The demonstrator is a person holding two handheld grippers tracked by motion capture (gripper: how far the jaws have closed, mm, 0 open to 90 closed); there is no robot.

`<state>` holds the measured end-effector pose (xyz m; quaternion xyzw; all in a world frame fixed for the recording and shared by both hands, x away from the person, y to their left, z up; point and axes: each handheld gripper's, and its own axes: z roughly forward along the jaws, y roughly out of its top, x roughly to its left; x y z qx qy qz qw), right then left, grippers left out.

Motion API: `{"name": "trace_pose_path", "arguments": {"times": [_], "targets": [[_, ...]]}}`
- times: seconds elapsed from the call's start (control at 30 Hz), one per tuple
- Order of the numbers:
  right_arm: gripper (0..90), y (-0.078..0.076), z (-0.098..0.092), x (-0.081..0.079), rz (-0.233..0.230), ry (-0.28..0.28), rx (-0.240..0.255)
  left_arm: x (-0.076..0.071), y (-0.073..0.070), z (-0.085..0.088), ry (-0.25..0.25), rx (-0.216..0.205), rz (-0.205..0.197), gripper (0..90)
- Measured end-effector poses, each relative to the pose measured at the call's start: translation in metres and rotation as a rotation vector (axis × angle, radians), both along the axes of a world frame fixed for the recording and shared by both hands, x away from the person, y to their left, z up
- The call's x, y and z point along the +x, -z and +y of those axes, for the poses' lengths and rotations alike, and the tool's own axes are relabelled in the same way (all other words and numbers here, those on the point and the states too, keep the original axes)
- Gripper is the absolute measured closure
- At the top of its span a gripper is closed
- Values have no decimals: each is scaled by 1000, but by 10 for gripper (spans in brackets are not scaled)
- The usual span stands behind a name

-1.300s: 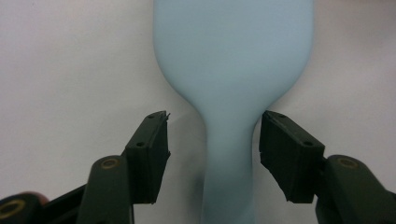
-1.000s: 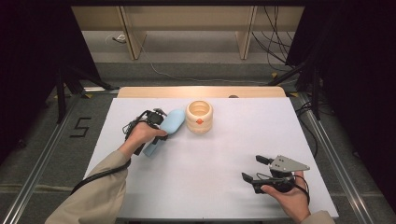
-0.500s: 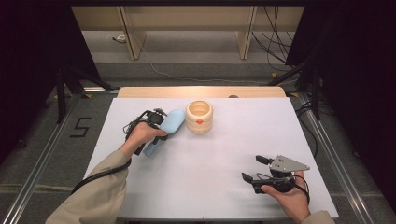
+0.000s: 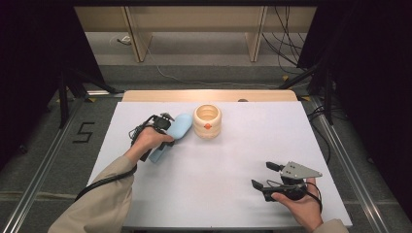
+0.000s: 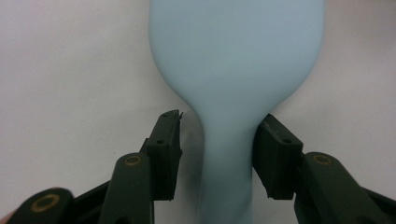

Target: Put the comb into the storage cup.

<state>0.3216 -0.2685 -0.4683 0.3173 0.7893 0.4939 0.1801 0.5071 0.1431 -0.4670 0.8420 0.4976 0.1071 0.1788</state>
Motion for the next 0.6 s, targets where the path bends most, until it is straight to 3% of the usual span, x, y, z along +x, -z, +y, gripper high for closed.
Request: {"name": "trace_pose_path", "arguments": {"times": [0.6], "targets": [[159, 1, 0, 0, 5, -2, -5, -1, -1, -4, 9, -4, 15, 660]]}}
